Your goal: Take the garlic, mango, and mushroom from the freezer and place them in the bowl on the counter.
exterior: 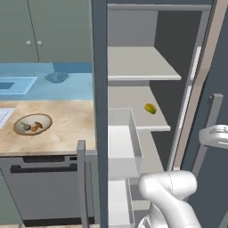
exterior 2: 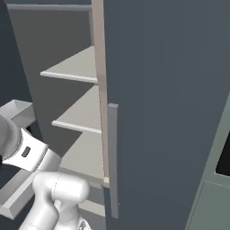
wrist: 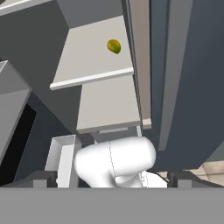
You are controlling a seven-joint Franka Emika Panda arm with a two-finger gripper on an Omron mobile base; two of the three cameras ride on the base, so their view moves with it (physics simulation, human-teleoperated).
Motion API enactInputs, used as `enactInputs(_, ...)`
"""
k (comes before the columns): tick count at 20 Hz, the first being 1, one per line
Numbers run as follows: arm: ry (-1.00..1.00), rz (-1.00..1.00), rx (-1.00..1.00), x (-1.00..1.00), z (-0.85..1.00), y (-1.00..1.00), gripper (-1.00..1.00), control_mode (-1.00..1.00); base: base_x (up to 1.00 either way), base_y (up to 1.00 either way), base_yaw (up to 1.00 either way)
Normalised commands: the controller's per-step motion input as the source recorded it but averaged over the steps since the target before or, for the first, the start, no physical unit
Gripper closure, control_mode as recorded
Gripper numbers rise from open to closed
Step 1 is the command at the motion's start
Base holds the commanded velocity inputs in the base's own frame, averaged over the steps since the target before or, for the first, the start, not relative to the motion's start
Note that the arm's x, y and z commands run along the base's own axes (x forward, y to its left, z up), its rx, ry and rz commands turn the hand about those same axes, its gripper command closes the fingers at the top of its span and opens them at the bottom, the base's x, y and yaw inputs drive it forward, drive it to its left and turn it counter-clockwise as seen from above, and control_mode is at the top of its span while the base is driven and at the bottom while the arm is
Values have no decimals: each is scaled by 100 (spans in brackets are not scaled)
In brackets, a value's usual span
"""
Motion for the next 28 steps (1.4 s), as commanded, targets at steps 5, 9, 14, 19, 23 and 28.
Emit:
enactInputs(5, 0, 0, 0, 0, 0, 0, -100, 100, 45, 19, -46)
enactInputs(9, 0, 0, 0, 0, 0, 0, -100, 100, 13, 14, -58)
enactInputs(14, 0, 0, 0, 0, 0, 0, -100, 100, 23, 37, -9)
enactInputs(19, 0, 0, 0, 0, 0, 0, -100, 100, 34, 41, 18)
enactInputs(23, 0, 0, 0, 0, 0, 0, -100, 100, 38, 29, 27)
enactInputs(28, 0, 0, 0, 0, 0, 0, -100, 100, 89, 33, 26)
